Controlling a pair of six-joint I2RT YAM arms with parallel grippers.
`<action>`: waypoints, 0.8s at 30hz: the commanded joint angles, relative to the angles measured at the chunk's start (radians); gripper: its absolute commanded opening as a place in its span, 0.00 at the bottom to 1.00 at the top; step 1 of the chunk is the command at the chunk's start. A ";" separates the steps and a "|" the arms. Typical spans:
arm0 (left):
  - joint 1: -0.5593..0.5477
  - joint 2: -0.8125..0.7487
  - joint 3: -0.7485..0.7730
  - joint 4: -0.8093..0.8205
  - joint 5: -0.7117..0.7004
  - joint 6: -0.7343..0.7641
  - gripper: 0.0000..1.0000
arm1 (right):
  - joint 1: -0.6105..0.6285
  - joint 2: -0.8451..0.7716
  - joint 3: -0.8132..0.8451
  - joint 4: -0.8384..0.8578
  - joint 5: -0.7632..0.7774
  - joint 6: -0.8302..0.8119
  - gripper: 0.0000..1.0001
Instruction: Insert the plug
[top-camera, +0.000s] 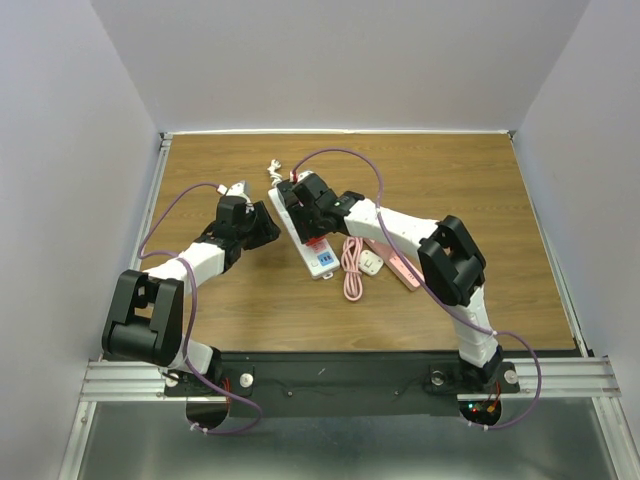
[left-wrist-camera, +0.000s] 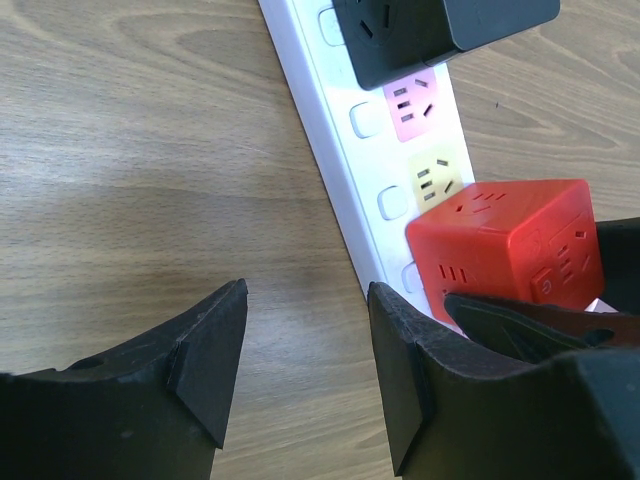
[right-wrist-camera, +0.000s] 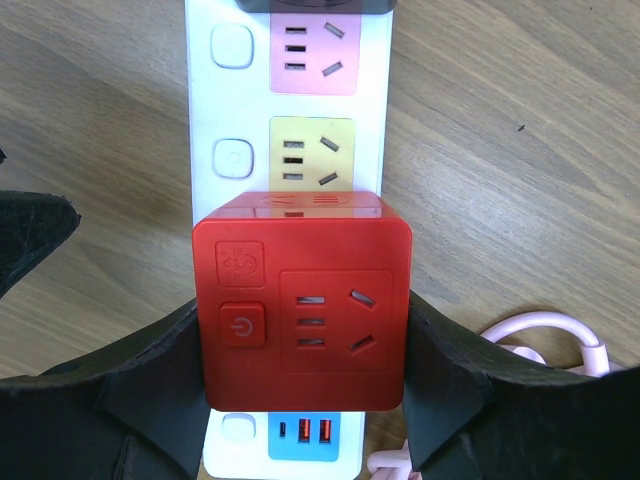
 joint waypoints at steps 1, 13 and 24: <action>0.008 -0.045 -0.002 -0.008 0.004 0.022 0.62 | -0.006 0.137 -0.066 -0.163 -0.004 -0.028 0.00; 0.014 -0.038 0.018 -0.014 0.014 0.031 0.62 | -0.005 0.122 -0.185 -0.131 -0.016 0.002 0.00; 0.020 -0.056 0.019 -0.029 0.015 0.034 0.62 | 0.011 0.119 -0.262 -0.112 -0.022 0.022 0.00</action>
